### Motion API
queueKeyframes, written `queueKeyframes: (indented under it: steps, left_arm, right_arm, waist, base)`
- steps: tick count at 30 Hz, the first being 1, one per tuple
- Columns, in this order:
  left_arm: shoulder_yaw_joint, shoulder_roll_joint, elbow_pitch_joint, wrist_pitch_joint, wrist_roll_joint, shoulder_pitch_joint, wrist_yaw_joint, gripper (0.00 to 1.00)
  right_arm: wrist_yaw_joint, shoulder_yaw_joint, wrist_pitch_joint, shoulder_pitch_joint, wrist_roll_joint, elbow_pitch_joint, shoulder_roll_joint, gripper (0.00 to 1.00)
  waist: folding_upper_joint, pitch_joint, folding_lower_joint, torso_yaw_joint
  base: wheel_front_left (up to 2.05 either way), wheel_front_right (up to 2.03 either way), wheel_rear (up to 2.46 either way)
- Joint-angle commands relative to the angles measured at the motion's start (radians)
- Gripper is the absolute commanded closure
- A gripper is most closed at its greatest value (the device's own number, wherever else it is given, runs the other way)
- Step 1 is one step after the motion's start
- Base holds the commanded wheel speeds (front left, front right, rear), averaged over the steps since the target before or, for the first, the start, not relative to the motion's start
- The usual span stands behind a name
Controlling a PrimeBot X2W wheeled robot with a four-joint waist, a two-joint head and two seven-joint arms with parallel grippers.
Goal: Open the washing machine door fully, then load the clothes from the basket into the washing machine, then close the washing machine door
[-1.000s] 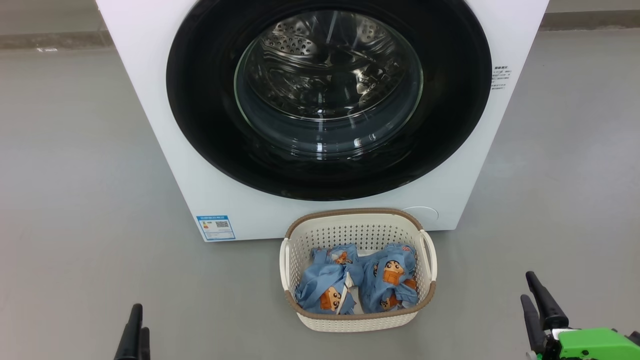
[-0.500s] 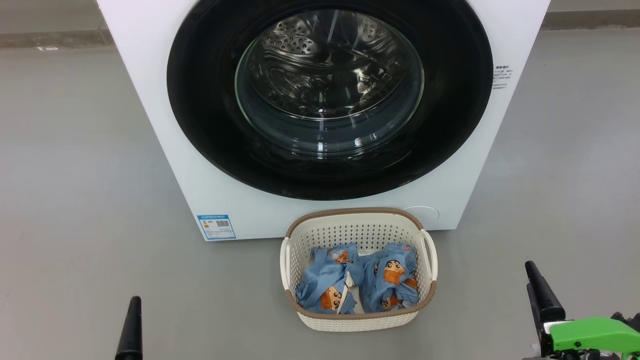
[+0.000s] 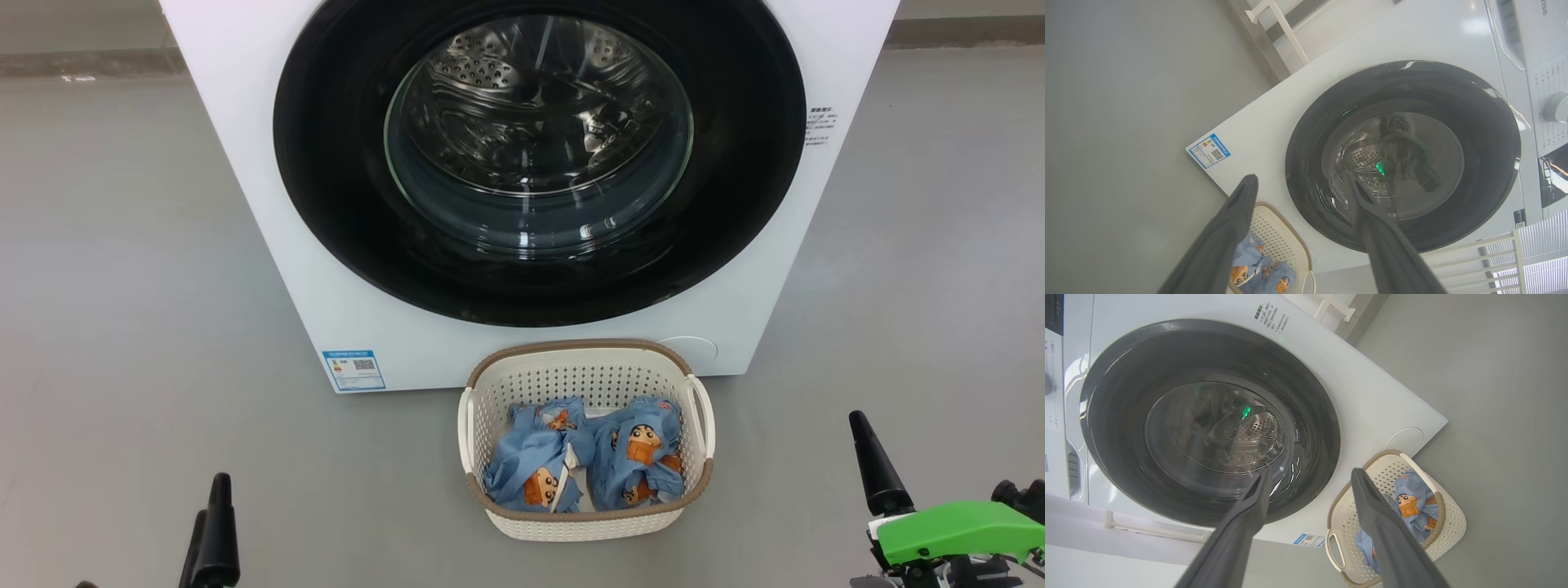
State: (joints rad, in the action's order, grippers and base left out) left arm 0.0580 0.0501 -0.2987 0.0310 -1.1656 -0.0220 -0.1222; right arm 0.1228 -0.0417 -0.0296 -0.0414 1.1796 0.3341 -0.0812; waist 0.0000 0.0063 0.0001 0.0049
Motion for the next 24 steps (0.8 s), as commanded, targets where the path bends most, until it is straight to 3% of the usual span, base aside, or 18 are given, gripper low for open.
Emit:
queueKeyframes:
  steps: [1,24]
  left_arm:
    - [0.012,0.023,0.033,0.014,0.035,-0.048,-0.003,0.00]
    - [0.029,0.017,0.033,0.081,0.380,-0.061,-0.005,0.00]
  right_arm:
    - [0.004,0.010,-0.013,-0.054,-0.028,-0.025,-0.022,0.00]
    - [0.005,0.069,-0.081,-0.088,-0.274,0.000,-0.068,0.00]
  waist:
    - [0.0000,0.000,0.0000,0.000]
    - [0.0000,-0.006,0.0000,-0.001]
  base:
    - [0.00,0.00,0.00]
    - [0.00,0.00,0.00]
